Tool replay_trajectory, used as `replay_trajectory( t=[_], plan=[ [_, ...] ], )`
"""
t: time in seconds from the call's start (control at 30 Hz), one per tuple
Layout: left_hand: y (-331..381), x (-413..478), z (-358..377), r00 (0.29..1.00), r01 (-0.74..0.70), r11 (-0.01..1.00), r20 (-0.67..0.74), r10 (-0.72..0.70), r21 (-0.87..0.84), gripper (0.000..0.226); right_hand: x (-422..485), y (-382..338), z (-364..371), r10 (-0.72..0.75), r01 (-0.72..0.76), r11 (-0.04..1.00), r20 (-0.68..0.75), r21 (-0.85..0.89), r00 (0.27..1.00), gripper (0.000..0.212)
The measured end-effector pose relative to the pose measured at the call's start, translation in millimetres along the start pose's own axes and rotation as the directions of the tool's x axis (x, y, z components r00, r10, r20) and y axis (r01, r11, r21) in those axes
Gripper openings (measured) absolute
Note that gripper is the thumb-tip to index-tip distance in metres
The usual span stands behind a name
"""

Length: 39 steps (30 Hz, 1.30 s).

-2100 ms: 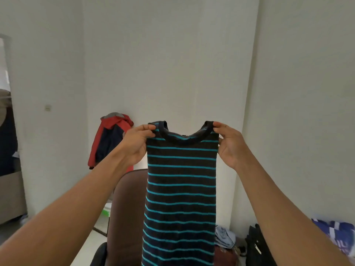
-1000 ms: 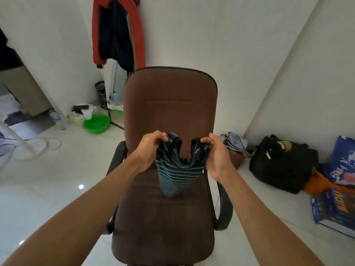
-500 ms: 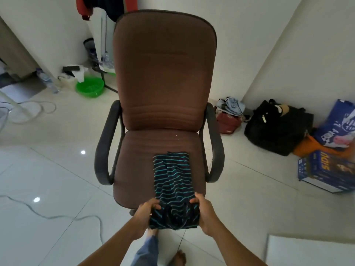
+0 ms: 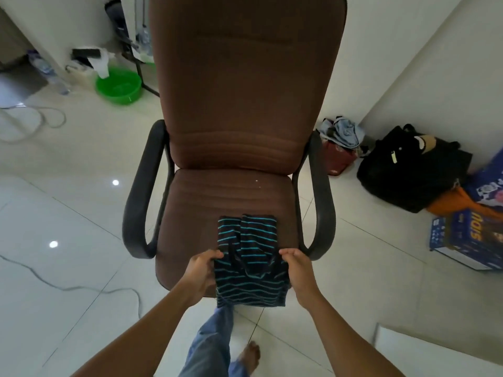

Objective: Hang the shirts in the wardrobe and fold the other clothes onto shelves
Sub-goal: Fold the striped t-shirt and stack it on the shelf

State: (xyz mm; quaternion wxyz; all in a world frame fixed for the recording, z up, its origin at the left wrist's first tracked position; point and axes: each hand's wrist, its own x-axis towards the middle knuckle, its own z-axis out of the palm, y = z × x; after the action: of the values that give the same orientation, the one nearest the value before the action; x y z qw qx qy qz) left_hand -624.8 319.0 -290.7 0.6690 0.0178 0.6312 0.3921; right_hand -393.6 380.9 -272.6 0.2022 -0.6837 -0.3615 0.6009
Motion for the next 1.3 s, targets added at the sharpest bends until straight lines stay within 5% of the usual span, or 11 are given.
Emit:
replay_trajectory(
  t=[0.2, 0.4, 0.67, 0.77, 0.87, 1.03, 1.17, 1.3],
  plan=[
    [40.6, 112.9, -4.3, 0.972, -0.193, 0.922, -0.065, 0.227, 0.336, 0.022, 120.7, -24.6, 14.4, -0.065, 0.062, 0.972, -0.006, -0.226, 0.998, 0.025],
    [38.4, 223.0, -15.7, 0.972, -0.181, 0.775, -0.013, 0.237, 0.605, 0.032, 228.6, -7.2, 35.3, -0.038, 0.016, 0.964, -0.079, -0.264, 0.996, 0.04],
    [29.5, 269.2, -16.6, 0.912, -0.283, 0.584, 0.025, 0.409, 0.761, 0.049, 289.8, 18.3, 49.1, -0.005, -0.04, 0.968, -0.177, -0.247, 0.984, 0.055],
    [28.0, 262.9, -9.2, 0.866, -0.321, 0.606, -0.033, 0.499, 0.728, 0.07, 284.1, 20.3, 49.3, -0.1, 0.019, 0.958, -0.272, -0.288, 0.957, 0.057],
    [5.3, 244.7, -13.7, 0.888, -0.231, 0.67, -0.129, 0.442, 0.705, 0.075, 254.4, 39.6, 45.0, -0.133, 0.042, 0.942, -0.254, -0.333, 0.958, 0.049],
    [-55.3, 195.7, -23.2, 0.954, -0.068, 0.757, -0.181, 0.241, 0.65, 0.046, 195.1, 96.8, 35.6, -0.042, -0.005, 0.947, -0.139, -0.323, 0.989, 0.035],
    [-102.2, 170.2, -32.6, 0.968, 0.037, 0.632, -0.186, 0.17, 0.774, 0.026, 165.4, 119.4, 26.9, 0.029, -0.078, 0.964, -0.191, -0.255, 0.981, 0.025],
    [-128.5, 146.6, -32.2, 0.954, 0.12, 0.755, -0.284, 0.092, 0.644, 0.006, 144.0, 136.0, 17.7, 0.08, -0.116, 0.959, -0.147, -0.259, 0.986, 0.028]
  ],
)
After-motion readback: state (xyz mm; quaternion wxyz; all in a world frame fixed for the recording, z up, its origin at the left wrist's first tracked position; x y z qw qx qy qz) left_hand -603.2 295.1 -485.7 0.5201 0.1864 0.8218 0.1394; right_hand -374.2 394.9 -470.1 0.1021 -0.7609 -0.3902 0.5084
